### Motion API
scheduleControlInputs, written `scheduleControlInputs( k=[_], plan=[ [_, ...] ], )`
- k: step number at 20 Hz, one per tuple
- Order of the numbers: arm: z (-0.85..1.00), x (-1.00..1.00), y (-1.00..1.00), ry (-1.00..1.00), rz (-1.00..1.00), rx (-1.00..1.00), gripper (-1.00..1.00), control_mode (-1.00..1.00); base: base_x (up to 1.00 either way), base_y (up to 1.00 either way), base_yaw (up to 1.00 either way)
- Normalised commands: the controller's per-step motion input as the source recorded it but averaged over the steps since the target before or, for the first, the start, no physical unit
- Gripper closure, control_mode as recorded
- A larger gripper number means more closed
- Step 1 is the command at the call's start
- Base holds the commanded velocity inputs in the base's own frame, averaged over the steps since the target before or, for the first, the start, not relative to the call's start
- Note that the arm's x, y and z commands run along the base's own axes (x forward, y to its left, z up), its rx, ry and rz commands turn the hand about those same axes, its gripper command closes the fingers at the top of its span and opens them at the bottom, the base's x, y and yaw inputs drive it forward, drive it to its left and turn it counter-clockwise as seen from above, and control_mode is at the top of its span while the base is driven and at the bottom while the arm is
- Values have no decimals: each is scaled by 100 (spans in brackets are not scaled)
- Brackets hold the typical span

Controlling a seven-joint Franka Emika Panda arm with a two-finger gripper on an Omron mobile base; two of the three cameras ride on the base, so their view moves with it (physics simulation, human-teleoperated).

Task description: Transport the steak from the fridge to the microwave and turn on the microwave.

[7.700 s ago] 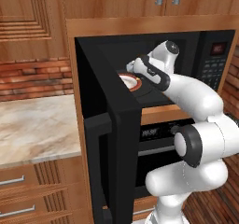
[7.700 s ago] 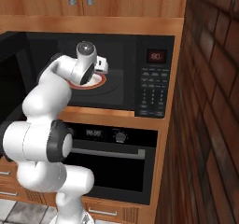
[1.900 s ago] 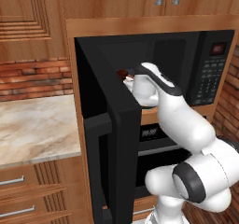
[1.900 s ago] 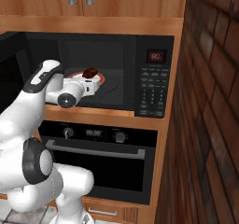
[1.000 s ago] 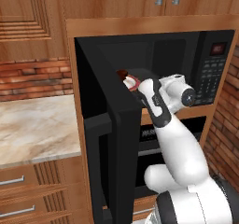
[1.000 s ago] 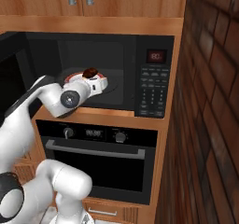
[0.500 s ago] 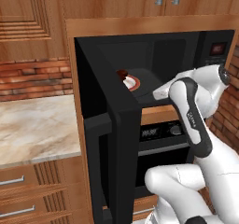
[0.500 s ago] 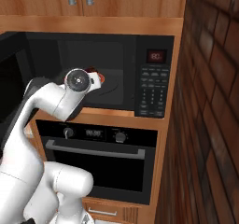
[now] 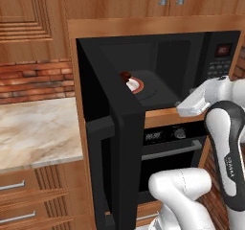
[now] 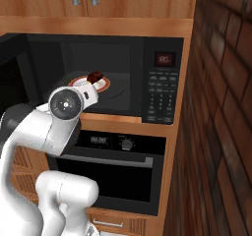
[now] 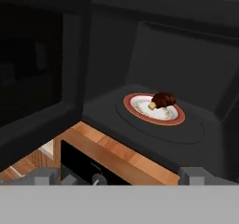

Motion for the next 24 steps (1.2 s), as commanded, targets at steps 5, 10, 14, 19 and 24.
scheduleControlInputs(
  k=[5,10,14,19,24],
  plan=[
    [0,-84,0,-36,-5,-21,-100,-100,0,0,0],
    [9,-27,2,-16,-3,-32,-100,-100,0,0,0],
    [2,-28,8,-9,-1,-37,-100,-100,0,0,0],
    [2,-61,14,-18,-4,-36,-100,-100,0,0,0],
    [14,-81,1,-14,-1,-27,-100,-100,0,0,0]
  ],
)
